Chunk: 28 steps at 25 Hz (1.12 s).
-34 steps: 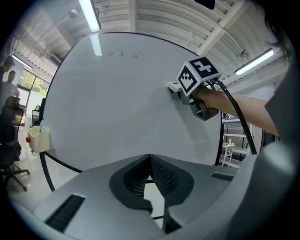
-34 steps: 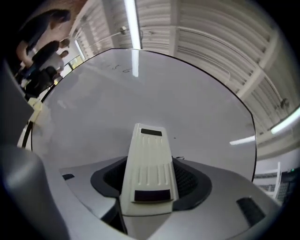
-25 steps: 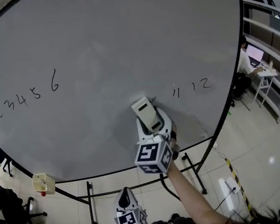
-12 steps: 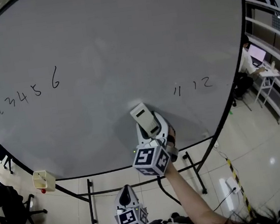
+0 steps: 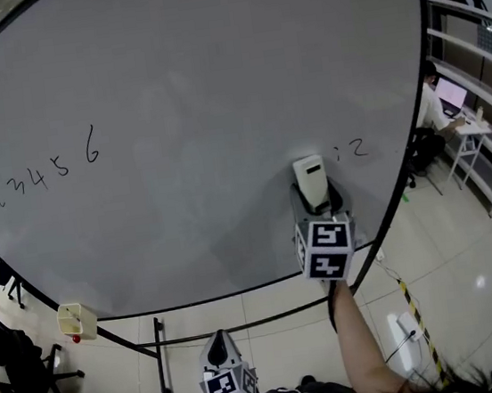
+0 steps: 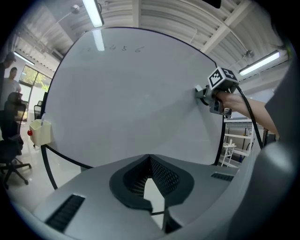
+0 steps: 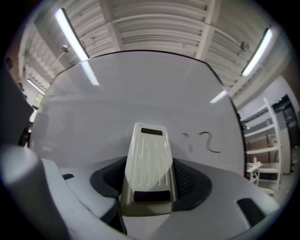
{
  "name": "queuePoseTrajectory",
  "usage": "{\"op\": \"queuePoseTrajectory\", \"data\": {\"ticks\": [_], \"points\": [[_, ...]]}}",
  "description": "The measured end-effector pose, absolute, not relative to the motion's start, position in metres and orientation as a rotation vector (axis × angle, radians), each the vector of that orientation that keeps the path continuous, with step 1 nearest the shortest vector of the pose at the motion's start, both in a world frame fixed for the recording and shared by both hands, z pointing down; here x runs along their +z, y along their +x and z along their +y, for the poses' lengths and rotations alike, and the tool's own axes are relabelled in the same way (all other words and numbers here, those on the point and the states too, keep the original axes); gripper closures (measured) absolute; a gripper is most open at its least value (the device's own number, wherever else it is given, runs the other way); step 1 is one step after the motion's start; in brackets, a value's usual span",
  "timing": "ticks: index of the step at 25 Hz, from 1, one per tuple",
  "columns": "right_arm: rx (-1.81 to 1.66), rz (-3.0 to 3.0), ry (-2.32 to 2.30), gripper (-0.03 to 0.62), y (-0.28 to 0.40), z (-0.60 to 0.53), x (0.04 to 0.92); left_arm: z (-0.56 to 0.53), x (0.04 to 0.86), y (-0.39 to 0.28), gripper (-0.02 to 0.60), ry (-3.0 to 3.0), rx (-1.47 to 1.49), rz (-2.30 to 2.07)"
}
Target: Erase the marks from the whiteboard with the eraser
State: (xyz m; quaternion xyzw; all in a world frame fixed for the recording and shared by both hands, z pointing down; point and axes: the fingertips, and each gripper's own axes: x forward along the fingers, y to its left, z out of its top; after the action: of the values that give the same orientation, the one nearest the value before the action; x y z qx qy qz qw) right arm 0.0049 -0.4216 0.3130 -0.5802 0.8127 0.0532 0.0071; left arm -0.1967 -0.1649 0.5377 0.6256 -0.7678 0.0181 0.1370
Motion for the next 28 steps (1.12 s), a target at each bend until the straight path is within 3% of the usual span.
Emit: {"op": "queuePoseTrajectory", "data": {"ticks": [4, 6, 10, 12, 19, 21, 26, 28], "points": [[0.476, 2.764, -1.685, 0.303, -0.075, -0.390, 0.325, -0.176, 0.528, -0.182, 0.578, 1.851, 0.028, -2.213], [0.411, 2.729, -1.724, 0.303, -0.044, -0.402, 0.319, -0.175, 0.525, -0.175, 0.578, 1.871, 0.028, -2.205], [0.013, 2.453, -1.852, 0.304, 0.082, -0.461, 0.311, -0.168, 0.533, -0.177, 0.578, 1.858, 0.062, -2.198], [-0.039, 2.391, -1.887, 0.304, 0.101, -0.462, 0.301, -0.163, 0.540, -0.182, 0.578, 1.829, 0.072, -2.197], [0.478, 2.817, -1.635, 0.303, -0.071, -0.393, 0.319, -0.175, 0.535, -0.182, 0.578, 1.811, 0.033, -2.217], [0.444, 2.787, -1.681, 0.303, -0.045, -0.404, 0.317, -0.175, 0.532, -0.178, 0.578, 1.821, 0.023, -2.217], [-0.019, 2.464, -1.881, 0.303, 0.101, -0.465, 0.311, -0.167, 0.541, -0.182, 0.578, 1.796, 0.064, -2.218], [-0.037, 2.476, -1.853, 0.304, 0.093, -0.458, 0.308, -0.166, 0.545, -0.185, 0.578, 1.772, 0.067, -2.219]]}}
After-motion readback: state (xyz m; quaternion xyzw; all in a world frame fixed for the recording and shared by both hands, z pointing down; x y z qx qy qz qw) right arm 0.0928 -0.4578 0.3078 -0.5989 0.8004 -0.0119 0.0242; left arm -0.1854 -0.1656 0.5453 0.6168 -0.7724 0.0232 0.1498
